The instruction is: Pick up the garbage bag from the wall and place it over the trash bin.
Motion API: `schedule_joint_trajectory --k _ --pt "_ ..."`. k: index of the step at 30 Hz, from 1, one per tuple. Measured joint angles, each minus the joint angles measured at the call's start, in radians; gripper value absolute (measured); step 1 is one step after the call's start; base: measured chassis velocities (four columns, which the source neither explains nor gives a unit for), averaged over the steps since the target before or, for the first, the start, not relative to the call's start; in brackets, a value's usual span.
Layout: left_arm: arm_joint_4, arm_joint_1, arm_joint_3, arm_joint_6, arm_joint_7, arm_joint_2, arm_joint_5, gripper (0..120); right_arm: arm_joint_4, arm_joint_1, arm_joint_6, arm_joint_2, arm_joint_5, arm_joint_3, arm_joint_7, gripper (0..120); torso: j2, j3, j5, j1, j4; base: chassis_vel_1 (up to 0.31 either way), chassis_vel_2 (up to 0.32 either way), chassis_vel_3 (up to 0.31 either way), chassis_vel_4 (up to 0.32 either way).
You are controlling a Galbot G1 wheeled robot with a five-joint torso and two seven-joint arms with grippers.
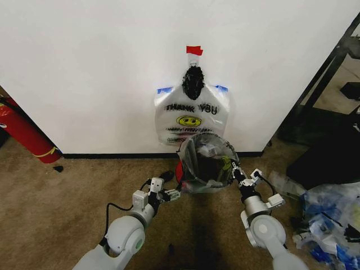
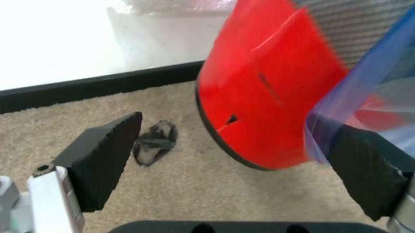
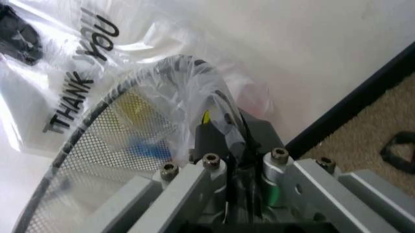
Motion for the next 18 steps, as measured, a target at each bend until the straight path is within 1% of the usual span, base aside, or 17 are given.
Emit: schedule_joint_trajectory --k 3,9,12,18 --pt "0.039 -0.010 0.001 -0.022 0.011 -0.005 0.039 100 0.039 -0.010 -0.015 0.002 0.007 -0.002 0.043 1 0.000 0.000 0.0000 0.000 0.0000 0.000 0.000 0.000 0.000" --pt "0.081 -0.021 0.002 -0.060 0.029 -0.013 0.082 100 0.084 -0.022 -0.045 0.008 0.012 -0.003 0.097 1 0.000 0.000 -0.0001 0.000 -0.0001 0.000 0.000 0.000 0.000" --pt "0.081 -0.019 0.002 -0.068 0.033 -0.013 0.083 100 0.086 -0.024 -0.049 0.008 0.009 -0.004 0.101 1 0.000 0.000 -0.0001 0.000 0.0000 0.000 0.000 0.000 0.000" --pt "0.035 0.006 0.002 -0.072 0.049 -0.003 0.081 100 0.082 -0.023 -0.051 0.014 -0.010 -0.006 0.103 1 0.000 0.000 0.0000 0.000 0.0000 0.000 0.000 0.000 0.000"
